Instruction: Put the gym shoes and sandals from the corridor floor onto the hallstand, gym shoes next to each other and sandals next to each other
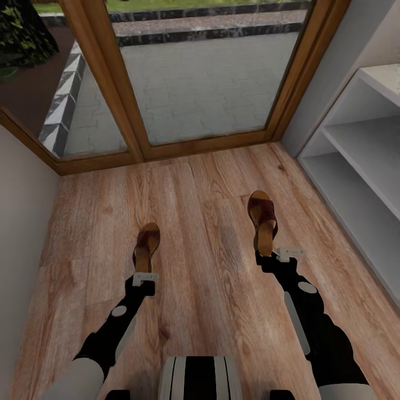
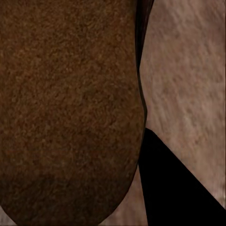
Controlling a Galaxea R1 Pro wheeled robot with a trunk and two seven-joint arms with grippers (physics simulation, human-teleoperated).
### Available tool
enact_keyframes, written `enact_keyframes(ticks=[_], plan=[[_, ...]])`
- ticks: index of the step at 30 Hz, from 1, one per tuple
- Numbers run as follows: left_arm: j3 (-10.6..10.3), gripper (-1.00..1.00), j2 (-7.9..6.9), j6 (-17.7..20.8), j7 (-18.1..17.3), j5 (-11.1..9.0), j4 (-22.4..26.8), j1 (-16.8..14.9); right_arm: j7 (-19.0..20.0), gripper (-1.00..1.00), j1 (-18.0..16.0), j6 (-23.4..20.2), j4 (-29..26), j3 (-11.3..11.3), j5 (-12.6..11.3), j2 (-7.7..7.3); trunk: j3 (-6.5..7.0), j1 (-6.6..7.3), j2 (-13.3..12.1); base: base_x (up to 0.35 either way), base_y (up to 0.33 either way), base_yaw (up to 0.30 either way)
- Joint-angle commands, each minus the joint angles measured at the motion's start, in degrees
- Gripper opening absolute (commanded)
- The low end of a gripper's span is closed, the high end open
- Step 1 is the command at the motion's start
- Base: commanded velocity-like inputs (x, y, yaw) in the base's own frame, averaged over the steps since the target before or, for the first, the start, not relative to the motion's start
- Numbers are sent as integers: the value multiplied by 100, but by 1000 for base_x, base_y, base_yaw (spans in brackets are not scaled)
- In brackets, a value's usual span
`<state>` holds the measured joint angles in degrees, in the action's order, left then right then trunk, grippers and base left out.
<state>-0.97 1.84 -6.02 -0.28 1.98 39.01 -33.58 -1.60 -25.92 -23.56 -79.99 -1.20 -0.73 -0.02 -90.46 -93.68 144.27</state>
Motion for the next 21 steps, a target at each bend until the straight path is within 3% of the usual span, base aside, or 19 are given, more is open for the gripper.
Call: enact_keyframes(ticks=[1,3,5,6,9,12,20,21], plan=[[1,-100,6,196,-6,36,182,1,-27,-100,-1,-35,-8,3,-24,0,19,3,-1,0,0,0],[-9,-100,33,1066,-29,29,1010,1,-31,-100,-1,-35,-8,7,-24,1,64,8,-3,0,0,0],[-25,-100,55,1673,-37,21,1824,1,-32,-100,-1,-35,-8,12,-24,2,108,13,-6,0,0,0],[-38,-100,163,2167,-40,13,2678,1,-33,-100,-1,-32,-8,19,-22,2,130,15,-7,0,0,0],[-42,-100,293,2883,-42,13,3312,2,-33,-100,-1,-6,-3,32,-16,4,196,23,-11,0,0,0],[-44,-100,338,3292,-45,-4,3517,8,-33,-100,-1,19,0,46,2,10,263,31,-15,0,0,0],[-74,-100,346,3387,-52,11,3226,9,-39,-100,-1,27,1,50,18,13,440,52,-26,0,0,0],[-312,-100,351,3410,-45,10,3211,9,-37,-100,-1,27,2,31,4,12,462,54,-27,0,0,0]])
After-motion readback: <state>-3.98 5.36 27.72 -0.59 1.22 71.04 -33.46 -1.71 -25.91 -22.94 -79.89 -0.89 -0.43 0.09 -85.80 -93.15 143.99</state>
